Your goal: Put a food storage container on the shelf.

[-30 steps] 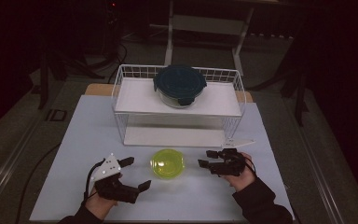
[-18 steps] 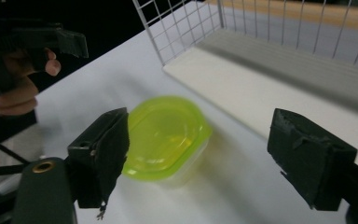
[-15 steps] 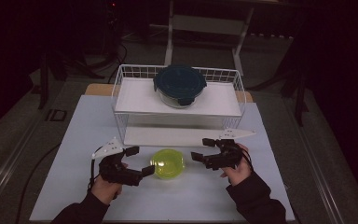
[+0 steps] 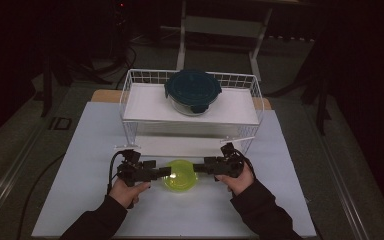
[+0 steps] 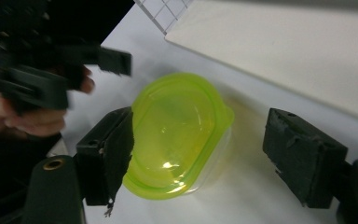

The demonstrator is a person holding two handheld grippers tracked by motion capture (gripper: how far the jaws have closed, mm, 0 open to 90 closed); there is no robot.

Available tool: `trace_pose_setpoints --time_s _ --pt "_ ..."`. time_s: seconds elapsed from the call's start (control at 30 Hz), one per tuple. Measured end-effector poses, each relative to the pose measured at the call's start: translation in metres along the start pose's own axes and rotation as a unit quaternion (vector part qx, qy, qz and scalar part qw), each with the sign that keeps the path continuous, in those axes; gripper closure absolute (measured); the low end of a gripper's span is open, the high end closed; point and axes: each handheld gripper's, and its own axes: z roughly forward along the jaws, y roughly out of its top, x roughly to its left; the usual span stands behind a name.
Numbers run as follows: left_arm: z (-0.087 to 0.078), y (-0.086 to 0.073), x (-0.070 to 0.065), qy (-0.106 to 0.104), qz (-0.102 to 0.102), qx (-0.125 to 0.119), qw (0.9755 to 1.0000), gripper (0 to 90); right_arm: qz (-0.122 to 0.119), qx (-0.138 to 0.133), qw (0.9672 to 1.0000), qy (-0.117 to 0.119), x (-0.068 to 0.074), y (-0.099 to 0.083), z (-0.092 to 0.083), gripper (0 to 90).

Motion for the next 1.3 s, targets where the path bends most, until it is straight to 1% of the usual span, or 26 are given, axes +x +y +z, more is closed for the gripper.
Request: trace_pose_setpoints --time_s 0.03,0.07,0.1,0.17,0.2,0.23,0.27,0.3,0.33,0.37,0.4,0.43,0.47,0.53,0.57,0.6,0.63,0.7,0.77,0.8,0.83,0.87,1.0,1.07,1.17,1.3 --pt "0.002 -0.001 0.003 -0.006 -0.013 0.009 0.9999 14.6 0.016 0.004 0.9999 0.003 -0.001 -0.001 0.002 30.6" --pt "0.004 -0.002 0.005 -0.008 -0.026 0.018 0.9995 15.6 0.027 0.01 0.9996 -0.001 -0.003 -0.001 0.003 33.9" --pt "0.006 -0.003 0.008 -0.008 -0.039 0.022 0.999 16.1 0.034 0.012 0.9994 -0.002 -0.004 -0.002 0.005 34.3" --pt "0.008 -0.005 0.011 -0.007 -0.056 0.032 0.9979 24.1 0.053 0.023 0.9983 -0.001 -0.007 -0.004 0.009 41.3" --pt "0.009 -0.006 0.013 -0.005 -0.063 0.036 0.9974 25.0 0.063 0.028 0.9976 -0.004 -0.008 -0.006 0.01 42.7" --pt "0.009 -0.007 0.015 -0.006 -0.067 0.038 0.9971 28.4 0.077 0.032 0.9965 -0.002 -0.01 -0.007 0.011 45.2" --pt "0.009 -0.008 0.018 -0.005 -0.078 0.041 0.9961 34.7 0.089 0.034 0.9954 -0.003 -0.012 -0.008 0.013 47.5" --pt "0.009 -0.009 0.019 -0.011 -0.083 0.042 0.9957 39.4 0.101 0.038 0.9941 -0.004 -0.014 -0.009 0.014 49.3" --pt "0.009 -0.01 0.021 -0.015 -0.085 0.046 0.9952 40.2 0.105 0.042 0.9936 -0.003 -0.015 -0.009 0.015 51.8" --pt "0.008 -0.01 0.023 -0.017 -0.094 0.048 0.9943 43.8 0.111 0.045 0.9928 -0.001 -0.016 -0.01 0.016 53.8" --pt "0.008 -0.011 0.025 -0.029 -0.106 0.049 0.9927 46.8 0.117 0.045 0.9922 0.001 -0.017 -0.011 0.017 55.6" --pt "0.008 -0.012 0.026 -0.038 -0.111 0.052 0.9917 47.8 0.121 0.048 0.9915 0.003 -0.018 -0.011 0.018 58.3" --pt "0.009 -0.012 0.027 -0.041 -0.113 0.057 0.9912 50.4 0.125 0.051 0.9909 0.003 -0.018 -0.012 0.018 61.5" --pt "0.011 -0.014 0.027 -0.04 -0.113 0.065 0.9906 53.4 0.134 0.057 0.9893 0.011 -0.018 -0.012 0.02 65.9" --pt "0.011 -0.014 0.026 -0.038 -0.109 0.07 0.9909 55.7 0.133 0.06 0.9893 0.01 -0.018 -0.012 0.021 67.1" --pt "0.012 -0.015 0.026 -0.036 -0.107 0.069 0.9912 57.4 0.132 0.063 0.9893 0.01 -0.017 -0.012 0.022 68.6" --pt "0.012 -0.015 0.025 -0.039 -0.108 0.071 0.9909 59.7 0.13 0.065 0.9893 0.011 -0.016 -0.012 0.022 70.3" --pt "0.013 -0.016 0.024 -0.039 -0.102 0.076 0.9911 64.9 0.119 0.071 0.9903 0.007 -0.012 -0.012 0.024 73.0" --pt "0.013 -0.017 0.024 -0.04 -0.107 0.077 0.9905 67.7 0.117 0.076 0.9902 0.005 -0.009 -0.012 0.024 73.5" --pt "0.012 -0.017 0.024 -0.039 -0.105 0.076 0.9908 68.9 0.117 0.076 0.9902 0.004 -0.008 -0.013 0.025 73.5" --pt "0.011 -0.016 0.024 -0.04 -0.109 0.074 0.9904 71.6 0.116 0.077 0.9902 0.01 -0.008 -0.014 0.024 73.4" --pt "0.011 -0.016 0.024 -0.041 -0.109 0.077 0.9903 72.6 0.115 0.075 0.9905 0.012 -0.007 -0.015 0.024 73.5" --pt "0.011 -0.016 0.02 -0.032 -0.106 0.076 0.991 73.8 0.108 0.07 0.9916 -0.003 -0.002 -0.017 0.022 74.0" --pt "0.011 -0.017 0.019 -0.03 -0.11 0.075 0.9907 74.6 0.107 0.07 0.9918 -0.003 0.0 -0.019 0.021 74.3" --pt "0.01 -0.017 0.016 -0.024 -0.103 0.078 0.9914 74.9 0.119 0.067 0.9906 -0.008 0.002 -0.021 0.02 75.7" --pt "0.01 -0.017 0.013 -0.014 -0.099 0.08 0.9918 75.0 0.124 0.062 0.9903 -0.014 0.005 -0.022 0.019 76.6"
